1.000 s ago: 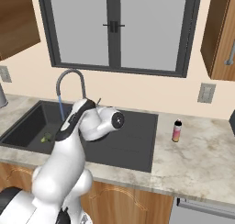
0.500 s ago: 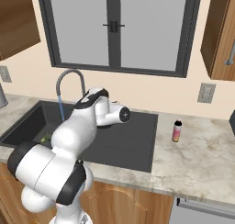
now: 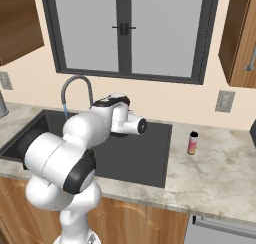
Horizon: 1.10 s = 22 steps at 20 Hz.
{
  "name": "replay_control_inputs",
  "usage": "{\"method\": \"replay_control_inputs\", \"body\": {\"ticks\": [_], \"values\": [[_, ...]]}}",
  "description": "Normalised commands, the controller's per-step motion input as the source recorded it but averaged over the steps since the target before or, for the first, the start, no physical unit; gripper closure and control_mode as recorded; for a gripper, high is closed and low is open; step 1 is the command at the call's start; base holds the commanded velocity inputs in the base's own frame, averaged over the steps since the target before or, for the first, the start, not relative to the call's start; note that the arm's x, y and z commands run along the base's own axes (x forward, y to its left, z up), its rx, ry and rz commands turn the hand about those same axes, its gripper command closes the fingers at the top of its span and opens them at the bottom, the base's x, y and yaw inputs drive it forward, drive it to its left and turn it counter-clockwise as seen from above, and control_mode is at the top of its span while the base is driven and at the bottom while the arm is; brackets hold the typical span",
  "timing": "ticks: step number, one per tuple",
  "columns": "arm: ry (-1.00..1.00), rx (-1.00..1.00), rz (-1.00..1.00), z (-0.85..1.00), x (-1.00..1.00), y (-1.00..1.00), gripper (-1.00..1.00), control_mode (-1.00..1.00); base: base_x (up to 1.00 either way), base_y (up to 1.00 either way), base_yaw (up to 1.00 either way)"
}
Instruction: Turn on the sink faucet. Then move the broccoli from the counter to the sink. Turn off the sink. Move the vegetable from the sink to the pot next to the stove. Finally move the pot to the rear right burner.
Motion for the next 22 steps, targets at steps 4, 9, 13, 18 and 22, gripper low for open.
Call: {"method": "replay_control_inputs", "body": {"ticks": [4, 9, 13, 18, 22], "values": [[0.00, 0.00, 0.07, -0.07, 0.33, 0.02, -1.00, -1.00, 0.00, 0.00, 0.00], [0.00, 0.00, 0.05, -0.02, 0.32, 0.02, -1.00, -1.00, 0.00, 0.00, 0.00], [0.00, 0.00, 0.02, -0.10, 0.20, 0.12, -1.00, -1.00, 0.00, 0.00, 0.00], [0.00, -0.01, 0.00, -0.22, 0.07, 0.29, -1.00, -1.00, 0.00, 0.00, 0.00], [0.00, -0.04, 0.00, -0.26, 0.05, 0.39, -1.00, -1.00, 0.00, 0.00, 0.00]]}}
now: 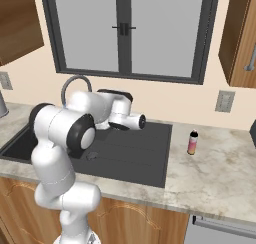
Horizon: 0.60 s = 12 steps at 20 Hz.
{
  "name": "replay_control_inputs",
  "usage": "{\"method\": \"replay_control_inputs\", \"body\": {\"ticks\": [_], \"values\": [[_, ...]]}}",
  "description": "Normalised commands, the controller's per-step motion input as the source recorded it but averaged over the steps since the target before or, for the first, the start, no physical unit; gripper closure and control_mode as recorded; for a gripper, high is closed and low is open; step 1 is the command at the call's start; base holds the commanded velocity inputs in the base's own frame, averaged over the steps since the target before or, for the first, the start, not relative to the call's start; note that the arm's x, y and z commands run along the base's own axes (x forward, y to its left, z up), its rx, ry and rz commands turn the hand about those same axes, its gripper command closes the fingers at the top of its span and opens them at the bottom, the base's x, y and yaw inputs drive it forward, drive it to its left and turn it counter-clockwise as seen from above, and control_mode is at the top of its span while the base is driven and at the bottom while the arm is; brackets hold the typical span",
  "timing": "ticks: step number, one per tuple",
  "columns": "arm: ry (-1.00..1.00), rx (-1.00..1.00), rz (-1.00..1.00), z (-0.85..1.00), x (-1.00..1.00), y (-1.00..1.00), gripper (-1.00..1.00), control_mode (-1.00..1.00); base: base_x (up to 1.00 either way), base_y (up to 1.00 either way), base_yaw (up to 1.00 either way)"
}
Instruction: Turn on the sink faucet. Then move the broccoli from the counter to the sink. Turn off the sink. Move the vegetable from the sink to the pot next to the stove. Finally move the pot to the rear right burner.
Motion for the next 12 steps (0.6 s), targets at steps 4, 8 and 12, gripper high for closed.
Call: {"method": "replay_control_inputs", "body": {"ticks": [4, 8, 12], "values": [[-0.03, -0.04, 0.00, -0.18, 0.12, 0.24, -1.00, -1.00, 0.00, 0.00, 0.00], [0.00, -0.02, 0.00, -0.03, 0.28, 0.05, -1.00, -1.00, 0.00, 0.00, 0.00], [0.00, 0.00, 0.00, 0.00, 0.35, 0.00, -1.00, -1.00, 0.00, 0.00, 0.00]]}}
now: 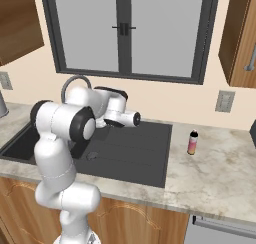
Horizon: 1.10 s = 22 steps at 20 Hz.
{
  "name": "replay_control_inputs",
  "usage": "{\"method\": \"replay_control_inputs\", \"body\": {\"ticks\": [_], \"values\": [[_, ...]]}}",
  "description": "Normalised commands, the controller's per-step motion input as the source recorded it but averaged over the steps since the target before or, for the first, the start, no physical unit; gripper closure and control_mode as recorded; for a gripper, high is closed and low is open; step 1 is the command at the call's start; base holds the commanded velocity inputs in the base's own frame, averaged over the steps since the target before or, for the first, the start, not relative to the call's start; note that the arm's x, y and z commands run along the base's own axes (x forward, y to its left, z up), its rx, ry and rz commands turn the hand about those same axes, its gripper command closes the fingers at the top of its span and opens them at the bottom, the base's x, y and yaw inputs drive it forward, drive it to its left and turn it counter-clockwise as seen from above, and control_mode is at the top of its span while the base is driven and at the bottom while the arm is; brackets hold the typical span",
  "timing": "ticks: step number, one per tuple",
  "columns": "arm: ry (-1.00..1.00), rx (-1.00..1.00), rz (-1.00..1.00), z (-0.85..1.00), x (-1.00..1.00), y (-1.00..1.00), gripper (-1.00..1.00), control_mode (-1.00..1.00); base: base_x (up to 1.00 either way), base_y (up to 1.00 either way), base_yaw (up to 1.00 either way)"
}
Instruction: Turn on the sink faucet. Then move the broccoli from the counter to the sink. Turn off the sink. Move the vegetable from the sink to the pot next to the stove. Finally move the pot to the rear right burner.
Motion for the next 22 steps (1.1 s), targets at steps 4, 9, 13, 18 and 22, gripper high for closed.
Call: {"method": "replay_control_inputs", "body": {"ticks": [4, 9, 13, 18, 22], "values": [[0.00, 0.00, 0.00, -0.03, 0.42, -0.01, -1.00, -1.00, 0.00, 0.00, 0.00], [-0.01, 0.00, 0.00, -0.07, 0.34, -0.08, -1.00, -1.00, 0.00, 0.00, 0.00], [-0.02, 0.00, 0.01, -0.05, 0.31, -0.09, -1.00, -1.00, 0.00, 0.00, 0.00], [-0.03, 0.00, 0.01, -0.05, 0.27, -0.07, -1.00, -1.00, 0.00, 0.00, 0.00], [-0.02, 0.00, 0.01, -0.09, 0.20, -0.02, -1.00, -1.00, 0.00, 0.00, 0.00]]}}
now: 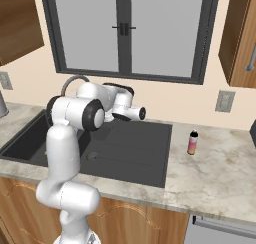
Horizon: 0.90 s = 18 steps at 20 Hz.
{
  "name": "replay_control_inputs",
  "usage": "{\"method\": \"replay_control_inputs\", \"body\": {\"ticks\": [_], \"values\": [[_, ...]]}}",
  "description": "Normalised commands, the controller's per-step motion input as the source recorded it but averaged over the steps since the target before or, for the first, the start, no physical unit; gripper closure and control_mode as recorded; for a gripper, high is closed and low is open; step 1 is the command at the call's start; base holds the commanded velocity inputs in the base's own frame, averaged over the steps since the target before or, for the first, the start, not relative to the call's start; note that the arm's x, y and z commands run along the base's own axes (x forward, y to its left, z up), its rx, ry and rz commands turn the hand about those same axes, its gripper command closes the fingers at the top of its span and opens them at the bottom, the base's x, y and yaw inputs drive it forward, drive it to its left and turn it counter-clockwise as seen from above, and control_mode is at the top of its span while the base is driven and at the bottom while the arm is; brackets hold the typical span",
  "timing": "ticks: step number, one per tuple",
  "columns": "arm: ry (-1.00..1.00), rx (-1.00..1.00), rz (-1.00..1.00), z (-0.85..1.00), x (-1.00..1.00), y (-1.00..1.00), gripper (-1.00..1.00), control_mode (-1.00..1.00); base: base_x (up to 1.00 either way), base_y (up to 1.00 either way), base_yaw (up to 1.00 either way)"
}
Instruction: Turn on the sink faucet. Then move the broccoli from the counter to the sink. Turn off the sink. Move the vegetable from the sink to the pot next to the stove. Finally move the pot to the rear right burner.
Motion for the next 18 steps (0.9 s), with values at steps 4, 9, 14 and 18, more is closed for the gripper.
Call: {"method": "replay_control_inputs", "body": {"ticks": [4, 9, 14, 18], "values": [[-0.02, 0.00, 0.01, -0.16, 0.17, -0.01, -1.00, -1.00, 0.00, 0.00, 0.00], [-0.02, 0.00, 0.02, -0.07, 0.06, 0.00, -1.00, -1.00, 0.00, 0.00, 0.00], [0.00, 0.00, 0.03, 0.00, 0.02, 0.01, -1.00, -1.00, 0.00, 0.00, 0.00], [0.00, 0.00, 0.04, -0.04, 0.13, 0.00, -1.00, -1.00, 0.00, 0.00, 0.00]]}}
